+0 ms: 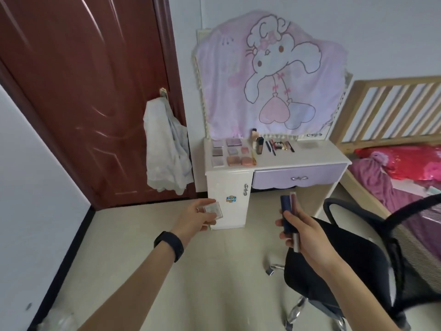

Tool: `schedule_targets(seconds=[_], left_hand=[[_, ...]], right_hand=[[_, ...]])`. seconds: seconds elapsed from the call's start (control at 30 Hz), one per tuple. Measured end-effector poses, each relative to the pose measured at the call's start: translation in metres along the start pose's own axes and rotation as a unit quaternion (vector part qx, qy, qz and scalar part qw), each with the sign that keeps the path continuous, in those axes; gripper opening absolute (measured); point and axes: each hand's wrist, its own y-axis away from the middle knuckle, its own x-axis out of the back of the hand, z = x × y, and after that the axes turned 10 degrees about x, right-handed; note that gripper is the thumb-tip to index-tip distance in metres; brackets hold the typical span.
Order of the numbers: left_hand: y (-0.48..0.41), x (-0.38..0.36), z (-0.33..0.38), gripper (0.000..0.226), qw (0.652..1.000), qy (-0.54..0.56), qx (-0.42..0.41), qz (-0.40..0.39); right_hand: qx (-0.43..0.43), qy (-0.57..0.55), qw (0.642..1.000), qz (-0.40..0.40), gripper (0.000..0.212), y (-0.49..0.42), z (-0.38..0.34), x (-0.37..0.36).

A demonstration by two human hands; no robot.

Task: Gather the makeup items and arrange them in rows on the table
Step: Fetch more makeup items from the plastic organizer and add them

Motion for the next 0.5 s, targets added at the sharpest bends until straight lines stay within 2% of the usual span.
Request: schedule_targets(seconds=[0.17,0.5], left_hand=[[-0.096,-0.017,0.014,0.038,0.999,0.009,0.042,-0.006],[-0.297,-0.04,0.081,0.033,0.993,0.007,0.105,0.049]], right_hand=[[-0.036,-0.011,0.999,0.015,0.024,-0.087,0.028,0.009],[-0.097,-0.056,0.993,0.039,0.022,-0.303,0.053,0.037]])
